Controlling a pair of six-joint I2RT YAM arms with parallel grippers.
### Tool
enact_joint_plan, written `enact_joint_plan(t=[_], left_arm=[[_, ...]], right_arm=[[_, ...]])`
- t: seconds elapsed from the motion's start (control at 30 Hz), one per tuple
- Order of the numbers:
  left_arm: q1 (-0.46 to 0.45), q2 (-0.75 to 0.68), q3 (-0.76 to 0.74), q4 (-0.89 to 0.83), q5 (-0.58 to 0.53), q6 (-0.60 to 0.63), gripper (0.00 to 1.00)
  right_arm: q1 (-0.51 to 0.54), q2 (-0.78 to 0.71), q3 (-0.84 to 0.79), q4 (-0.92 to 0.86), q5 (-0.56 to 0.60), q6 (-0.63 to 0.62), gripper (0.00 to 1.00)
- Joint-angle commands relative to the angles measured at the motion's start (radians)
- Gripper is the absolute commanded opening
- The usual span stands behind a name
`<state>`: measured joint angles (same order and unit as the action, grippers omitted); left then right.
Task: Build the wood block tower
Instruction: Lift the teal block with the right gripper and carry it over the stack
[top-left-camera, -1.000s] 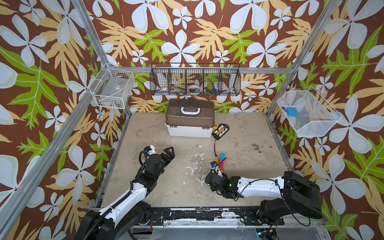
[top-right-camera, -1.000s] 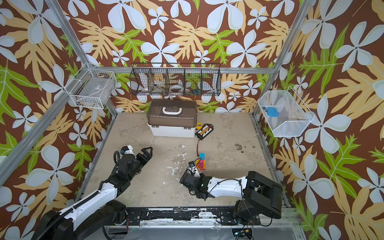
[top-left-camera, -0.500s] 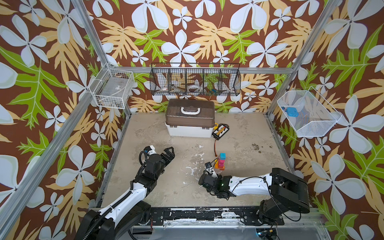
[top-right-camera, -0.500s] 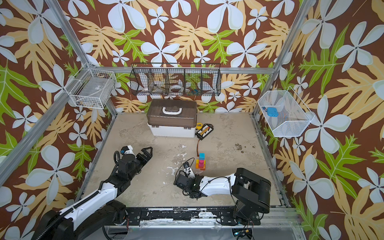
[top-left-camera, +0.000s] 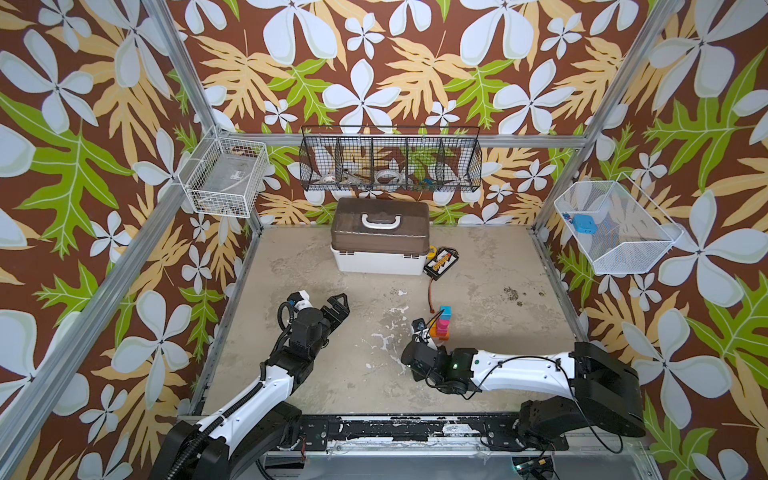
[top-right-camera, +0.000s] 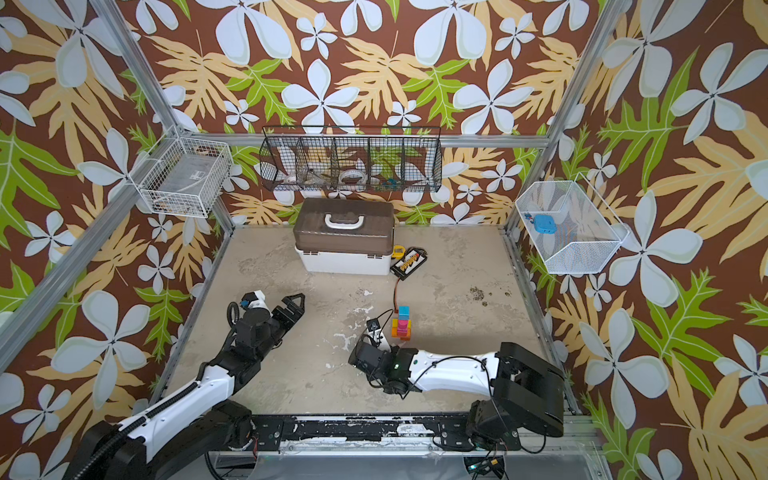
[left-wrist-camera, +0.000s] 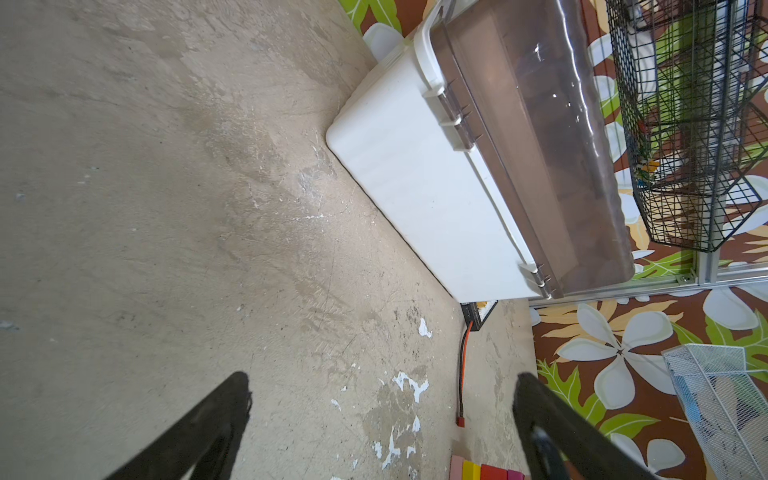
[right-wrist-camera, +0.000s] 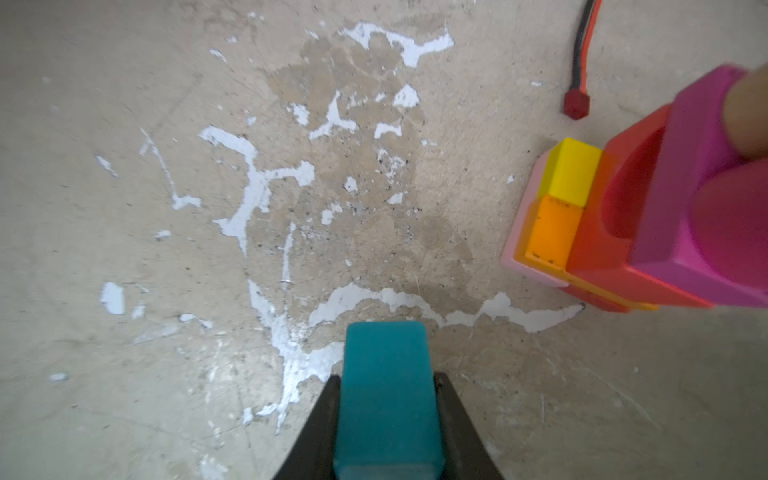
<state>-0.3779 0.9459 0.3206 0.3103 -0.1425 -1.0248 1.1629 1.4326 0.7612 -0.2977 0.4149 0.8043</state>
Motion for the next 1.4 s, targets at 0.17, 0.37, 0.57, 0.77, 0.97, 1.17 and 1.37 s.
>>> enact_joint_plan(t=[0.17, 0.37, 0.57, 0.77, 0.97, 1.17, 1.37], left_arm=[[0.0, 0.001, -0.008, 0.046, 0.045, 0.032, 1.0], [0.0, 0.002, -0.014, 0.09, 0.098, 0.063, 1.0], [0.0, 0.008, -0.007, 0.099, 0.129, 0.088, 1.0], [0.0, 0.026, 0.0, 0.101, 0.142, 0.093, 1.0], [0.0, 0.037, 0.006, 0.1, 0.147, 0.102, 1.0], [0.0, 0.043, 0.006, 0.102, 0.15, 0.103, 1.0], [0.0, 0.043, 0.006, 0.102, 0.152, 0.102, 1.0]], right_arm=[[0.001, -0.205, 0.093, -0.174, 0.006, -0.037, 0.23], [0.001, -0.296, 0.221, -0.31, 0.051, -0.092, 0.18], [-0.002, -0.367, 0.308, -0.381, 0.125, -0.137, 0.18], [-0.016, -0.398, 0.382, -0.449, 0.177, -0.161, 0.19], [-0.075, -0.423, 0.389, -0.478, 0.178, -0.17, 0.2], [-0.182, -0.422, 0.376, -0.485, 0.109, -0.184, 0.2], [-0.284, -0.372, 0.368, -0.483, 0.011, -0.204, 0.19]])
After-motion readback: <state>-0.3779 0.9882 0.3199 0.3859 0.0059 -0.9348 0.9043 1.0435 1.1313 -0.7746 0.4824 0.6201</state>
